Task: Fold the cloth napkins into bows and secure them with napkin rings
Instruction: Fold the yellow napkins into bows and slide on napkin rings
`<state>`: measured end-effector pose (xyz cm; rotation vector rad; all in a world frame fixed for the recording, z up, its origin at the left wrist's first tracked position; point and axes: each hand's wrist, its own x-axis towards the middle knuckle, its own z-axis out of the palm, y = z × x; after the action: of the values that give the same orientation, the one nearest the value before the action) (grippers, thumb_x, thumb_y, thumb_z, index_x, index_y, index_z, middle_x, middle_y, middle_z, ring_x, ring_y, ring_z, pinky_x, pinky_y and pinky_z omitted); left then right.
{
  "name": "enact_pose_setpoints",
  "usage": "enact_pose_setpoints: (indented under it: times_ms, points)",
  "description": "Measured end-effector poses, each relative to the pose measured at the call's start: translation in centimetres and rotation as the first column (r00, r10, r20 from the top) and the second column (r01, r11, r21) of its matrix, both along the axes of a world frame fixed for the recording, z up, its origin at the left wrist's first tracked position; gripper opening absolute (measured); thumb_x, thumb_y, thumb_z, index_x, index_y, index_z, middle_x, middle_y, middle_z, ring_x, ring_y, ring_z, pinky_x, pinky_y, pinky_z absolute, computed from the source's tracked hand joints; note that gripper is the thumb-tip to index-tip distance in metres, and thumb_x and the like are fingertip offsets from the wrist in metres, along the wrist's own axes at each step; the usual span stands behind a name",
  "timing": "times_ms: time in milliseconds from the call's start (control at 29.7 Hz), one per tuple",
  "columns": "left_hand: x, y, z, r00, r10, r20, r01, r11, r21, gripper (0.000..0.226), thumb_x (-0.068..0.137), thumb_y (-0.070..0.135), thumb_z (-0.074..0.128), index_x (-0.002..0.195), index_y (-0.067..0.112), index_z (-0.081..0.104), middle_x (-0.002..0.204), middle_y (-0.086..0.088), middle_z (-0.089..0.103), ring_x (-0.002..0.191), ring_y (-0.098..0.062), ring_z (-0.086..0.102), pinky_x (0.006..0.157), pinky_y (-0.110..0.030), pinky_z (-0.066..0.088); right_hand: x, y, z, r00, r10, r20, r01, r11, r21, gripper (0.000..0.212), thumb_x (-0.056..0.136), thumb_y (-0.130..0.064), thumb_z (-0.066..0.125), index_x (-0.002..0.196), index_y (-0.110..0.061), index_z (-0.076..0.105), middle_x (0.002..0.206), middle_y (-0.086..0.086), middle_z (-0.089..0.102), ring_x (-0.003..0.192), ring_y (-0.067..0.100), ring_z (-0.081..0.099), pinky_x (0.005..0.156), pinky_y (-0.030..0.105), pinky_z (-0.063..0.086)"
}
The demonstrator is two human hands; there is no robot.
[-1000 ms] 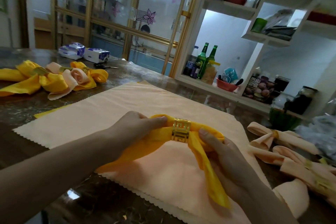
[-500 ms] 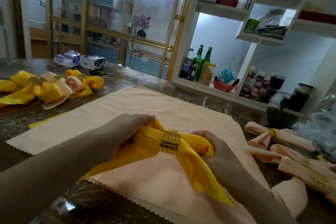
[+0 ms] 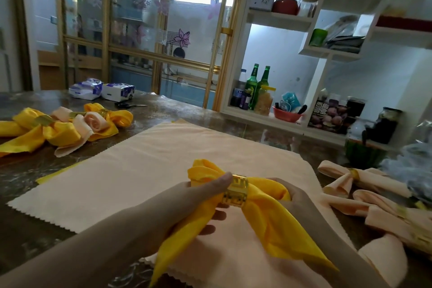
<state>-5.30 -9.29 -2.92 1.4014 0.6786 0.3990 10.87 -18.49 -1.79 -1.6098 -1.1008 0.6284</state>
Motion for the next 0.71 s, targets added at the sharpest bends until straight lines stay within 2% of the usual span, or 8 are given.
enact_pose_setpoints:
  times_ms: [135, 236, 337, 404, 472, 539, 607, 708]
  points:
    - [0.7, -0.5, -0.8, 0.999, -0.043, 0.020, 0.043, 0.999, -0.031, 0.066, 0.044, 0.063, 0.065, 0.098, 0.025, 0.065, 0.084, 0.001, 0.075, 0.078, -0.017, 0.072, 0.060, -0.030, 0.056, -0.9, 0.2, -0.1, 0.999, 0.013, 0.036, -0.013, 1.000, -0.008, 0.034, 0.081, -0.002, 0.066, 0.072, -0.030, 0.051, 0.063, -0.011, 0.056, 0.045, -0.014, 0.054, 0.039, 0.006, 0.041]
    - [0.8, -0.3, -1.5, 0.992, 0.042, 0.121, -0.042, 0.999, -0.008, 0.056, 0.056, 0.054, 0.064, 0.103, 0.024, 0.065, 0.089, 0.001, 0.074, 0.080, -0.016, 0.072, 0.062, -0.029, 0.056, -1.4, 0.1, -0.6, 0.999, 0.050, 0.021, -0.050, 0.999, 0.004, 0.023, 0.081, -0.013, 0.069, 0.089, -0.032, 0.057, 0.089, -0.007, 0.065, 0.068, 0.004, 0.064, 0.047, 0.011, 0.046]
    - [0.8, -0.4, -2.0, 0.952, 0.188, 0.241, -0.182, 0.982, -0.047, 0.037, 0.069, 0.041, 0.065, 0.102, 0.023, 0.066, 0.090, 0.002, 0.074, 0.080, -0.015, 0.072, 0.063, -0.029, 0.055, -1.1, 0.3, -1.2, 0.995, -0.093, 0.039, 0.090, 0.993, 0.071, 0.039, 0.082, -0.018, 0.069, 0.108, -0.038, 0.049, 0.105, -0.012, 0.054, 0.089, 0.007, 0.055, 0.058, 0.017, 0.048]
    - [0.9, -0.6, -2.1, 0.924, 0.256, 0.284, -0.245, 0.967, -0.075, 0.027, 0.075, 0.034, 0.066, 0.100, 0.024, 0.064, 0.094, 0.002, 0.072, 0.084, -0.016, 0.070, 0.067, -0.030, 0.055, -1.0, 0.2, -1.2, 0.926, -0.324, 0.195, 0.266, 0.925, 0.273, 0.028, 0.084, -0.023, 0.068, 0.098, -0.038, 0.049, 0.103, -0.014, 0.049, 0.090, 0.004, 0.049, 0.068, 0.020, 0.046]
    - [1.0, -0.7, -2.2, 0.914, 0.265, 0.308, -0.254, 0.964, -0.075, 0.033, 0.070, 0.037, 0.066, 0.100, 0.026, 0.063, 0.097, 0.003, 0.071, 0.088, -0.014, 0.069, 0.070, -0.030, 0.055, -1.6, -0.1, -1.3, 0.824, -0.392, 0.409, 0.220, 0.886, 0.407, 0.009, 0.084, -0.041, 0.056, 0.083, -0.039, 0.047, 0.092, -0.021, 0.047, 0.087, 0.000, 0.048, 0.069, 0.014, 0.040]
    - [1.2, -0.9, -2.4, 0.906, 0.260, 0.333, -0.254, 0.965, -0.062, 0.040, 0.062, 0.041, 0.065, 0.099, 0.027, 0.064, 0.092, 0.007, 0.072, 0.086, -0.012, 0.069, 0.068, -0.028, 0.055, -2.5, -0.1, -1.8, 0.736, -0.319, 0.597, 0.103, 0.924, 0.367, 0.006, 0.080, -0.049, 0.045, 0.081, -0.043, 0.043, 0.088, -0.026, 0.045, 0.088, -0.004, 0.046, 0.068, 0.010, 0.035]
    - [1.5, -1.1, -2.6, 0.900, 0.241, 0.364, -0.231, 0.970, -0.072, 0.040, 0.061, 0.042, 0.064, 0.098, 0.028, 0.064, 0.088, 0.009, 0.073, 0.084, -0.011, 0.070, 0.067, -0.027, 0.054, -2.8, 0.3, -2.6, 0.631, -0.289, 0.720, 0.028, 0.936, 0.351, 0.009, 0.084, -0.043, 0.049, 0.088, -0.047, 0.043, 0.090, -0.028, 0.045, 0.086, -0.001, 0.049, 0.072, 0.013, 0.039]
    - [1.9, -1.3, -2.6, 0.897, 0.236, 0.373, -0.201, 0.971, -0.131, 0.038, 0.062, 0.041, 0.063, 0.097, 0.027, 0.065, 0.079, 0.010, 0.074, 0.076, -0.009, 0.071, 0.065, -0.029, 0.052, -2.8, 0.4, -2.9, 0.689, -0.224, 0.689, -0.007, 0.949, 0.316, 0.022, 0.090, -0.026, 0.059, 0.084, -0.045, 0.051, 0.086, -0.024, 0.053, 0.084, 0.002, 0.055, 0.066, 0.012, 0.045]
